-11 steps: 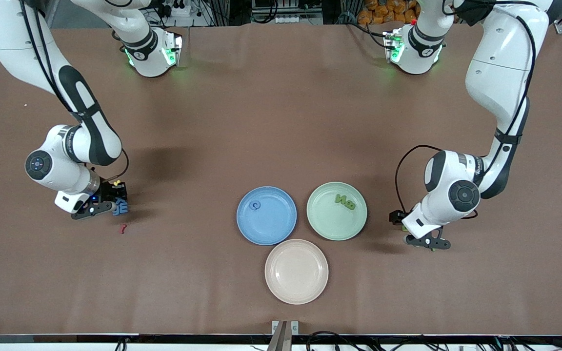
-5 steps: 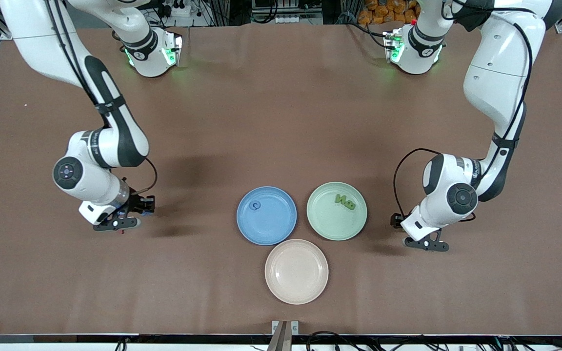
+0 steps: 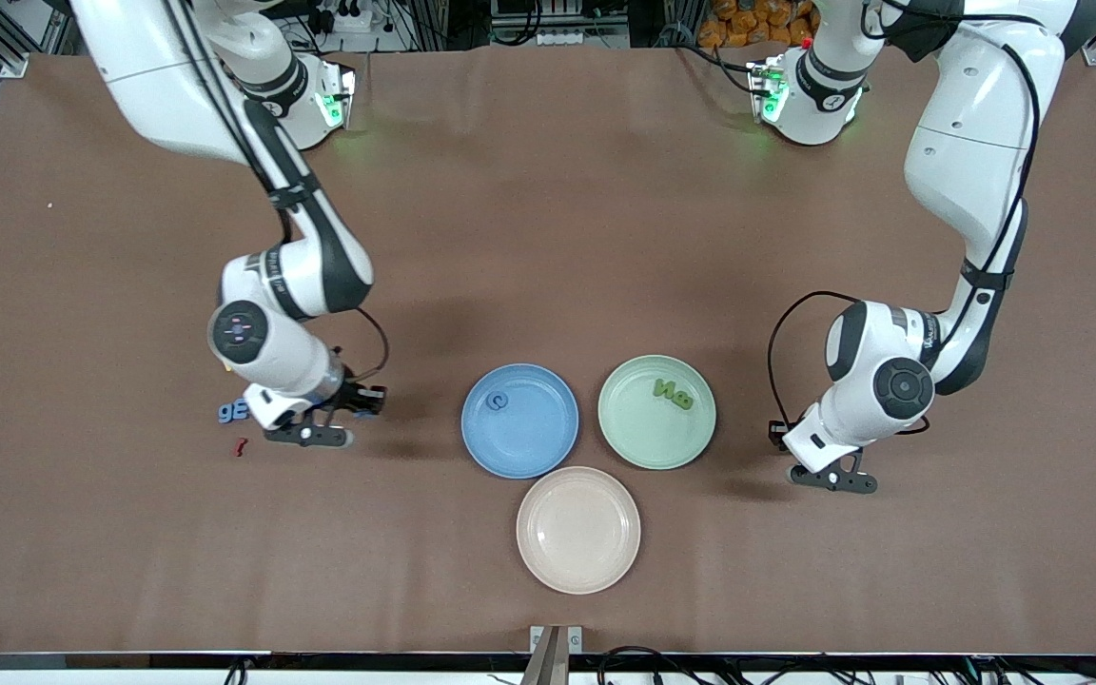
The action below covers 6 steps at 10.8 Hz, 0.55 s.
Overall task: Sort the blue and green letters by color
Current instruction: 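Release the X on the blue plate while the left gripper grasps the u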
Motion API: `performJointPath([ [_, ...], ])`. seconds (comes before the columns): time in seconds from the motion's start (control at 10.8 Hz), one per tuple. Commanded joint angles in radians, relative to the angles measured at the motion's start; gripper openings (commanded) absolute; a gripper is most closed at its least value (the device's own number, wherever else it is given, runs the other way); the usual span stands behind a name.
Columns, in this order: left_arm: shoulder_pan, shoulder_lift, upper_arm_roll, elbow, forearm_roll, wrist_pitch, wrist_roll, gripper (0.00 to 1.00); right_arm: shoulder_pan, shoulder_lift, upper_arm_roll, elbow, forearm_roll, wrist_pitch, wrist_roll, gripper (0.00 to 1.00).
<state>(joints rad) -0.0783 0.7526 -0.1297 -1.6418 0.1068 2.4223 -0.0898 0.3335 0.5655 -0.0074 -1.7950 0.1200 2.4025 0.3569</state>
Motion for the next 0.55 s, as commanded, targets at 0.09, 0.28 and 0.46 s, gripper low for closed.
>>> performJointPath([
  [0.09,-0.006,-0.038,-0.007,0.010,0.008,-0.026,-0.028,0.08,0.061,0.120,0.061,0.208,0.024,-0.011,0.357,0.00],
  [0.28,-0.031,-0.068,-0.004,0.028,0.007,-0.099,-0.066,0.07,0.067,0.158,0.107,0.276,0.023,-0.003,0.512,0.00],
  [0.46,-0.076,-0.085,-0.004,0.051,-0.009,-0.159,-0.161,0.07,0.107,0.213,0.115,0.377,0.021,0.000,0.669,0.00],
])
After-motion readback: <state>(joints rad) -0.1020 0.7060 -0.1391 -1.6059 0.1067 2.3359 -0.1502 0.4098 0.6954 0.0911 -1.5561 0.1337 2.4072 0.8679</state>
